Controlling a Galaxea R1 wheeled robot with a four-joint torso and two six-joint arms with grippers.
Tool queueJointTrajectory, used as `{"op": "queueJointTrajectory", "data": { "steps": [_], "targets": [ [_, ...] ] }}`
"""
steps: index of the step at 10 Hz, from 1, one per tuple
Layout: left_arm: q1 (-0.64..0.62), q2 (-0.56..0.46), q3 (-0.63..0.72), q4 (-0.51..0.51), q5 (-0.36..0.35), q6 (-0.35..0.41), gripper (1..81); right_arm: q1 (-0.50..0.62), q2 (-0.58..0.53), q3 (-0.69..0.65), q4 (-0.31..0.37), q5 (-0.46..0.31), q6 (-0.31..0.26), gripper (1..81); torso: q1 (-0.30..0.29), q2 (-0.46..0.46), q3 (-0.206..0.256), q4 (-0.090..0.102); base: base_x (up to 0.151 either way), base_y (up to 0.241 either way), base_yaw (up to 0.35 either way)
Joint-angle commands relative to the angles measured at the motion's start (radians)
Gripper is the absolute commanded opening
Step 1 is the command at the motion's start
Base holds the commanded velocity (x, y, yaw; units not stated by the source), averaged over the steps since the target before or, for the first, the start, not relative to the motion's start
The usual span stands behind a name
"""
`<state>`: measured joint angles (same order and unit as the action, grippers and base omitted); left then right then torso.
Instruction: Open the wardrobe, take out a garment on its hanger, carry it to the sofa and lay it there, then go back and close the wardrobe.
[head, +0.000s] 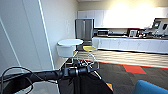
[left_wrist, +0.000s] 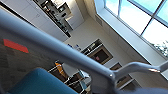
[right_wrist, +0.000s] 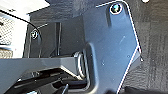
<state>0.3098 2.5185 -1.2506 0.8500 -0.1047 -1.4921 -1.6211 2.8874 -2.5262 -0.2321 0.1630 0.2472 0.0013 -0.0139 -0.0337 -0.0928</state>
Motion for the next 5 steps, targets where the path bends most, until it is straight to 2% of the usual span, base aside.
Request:
{"op": "queueJointTrajectory", "data": {
  "steps": [1,5],
  "targets": [
    [-0.166,-0.004,0.031,0.018,-0.021,0.013,1.0,0.034,-0.006,0.003,0.004,-0.043,0.003,81.1,0.000,0.000,0.000,0.000,0.000,0.000,-0.289],
    [-0.166,-0.004,0.031,0.021,-0.021,0.013,1.0,0.035,-0.001,0.003,0.004,-0.043,0.003,81.1,0.000,0.000,0.000,0.000,0.000,0.000,-0.289]
  ]
}}
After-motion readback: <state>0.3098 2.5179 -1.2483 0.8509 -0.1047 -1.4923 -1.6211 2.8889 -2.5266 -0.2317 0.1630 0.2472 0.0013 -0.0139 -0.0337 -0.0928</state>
